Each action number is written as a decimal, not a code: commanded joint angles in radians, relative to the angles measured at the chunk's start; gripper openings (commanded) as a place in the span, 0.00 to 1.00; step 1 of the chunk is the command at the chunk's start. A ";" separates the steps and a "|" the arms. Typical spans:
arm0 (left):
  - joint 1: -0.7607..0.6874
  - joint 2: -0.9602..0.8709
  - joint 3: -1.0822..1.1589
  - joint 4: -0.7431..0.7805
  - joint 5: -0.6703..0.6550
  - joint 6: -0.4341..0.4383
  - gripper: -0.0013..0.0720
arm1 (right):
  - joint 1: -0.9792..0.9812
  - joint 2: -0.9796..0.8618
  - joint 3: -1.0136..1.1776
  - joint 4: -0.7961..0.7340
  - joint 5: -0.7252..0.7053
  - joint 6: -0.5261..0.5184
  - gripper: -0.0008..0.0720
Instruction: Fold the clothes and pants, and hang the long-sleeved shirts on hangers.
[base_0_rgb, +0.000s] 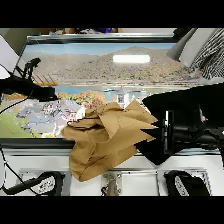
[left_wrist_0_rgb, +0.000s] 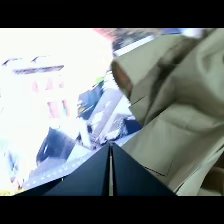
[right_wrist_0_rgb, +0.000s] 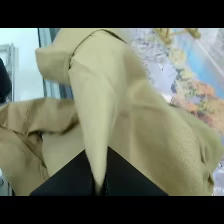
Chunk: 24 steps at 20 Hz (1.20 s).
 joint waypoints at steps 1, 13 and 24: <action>-0.021 -0.053 0.093 0.013 -0.017 -0.001 0.03 | 0.001 0.035 0.000 0.031 0.030 0.041 0.03; -0.008 0.157 -0.219 -0.049 0.037 -0.143 0.74 | 0.001 0.035 0.000 -0.035 -0.249 0.085 0.03; -0.009 0.511 -0.906 -0.428 0.141 -0.143 0.74 | 0.002 0.035 0.000 -0.035 -0.254 0.086 0.03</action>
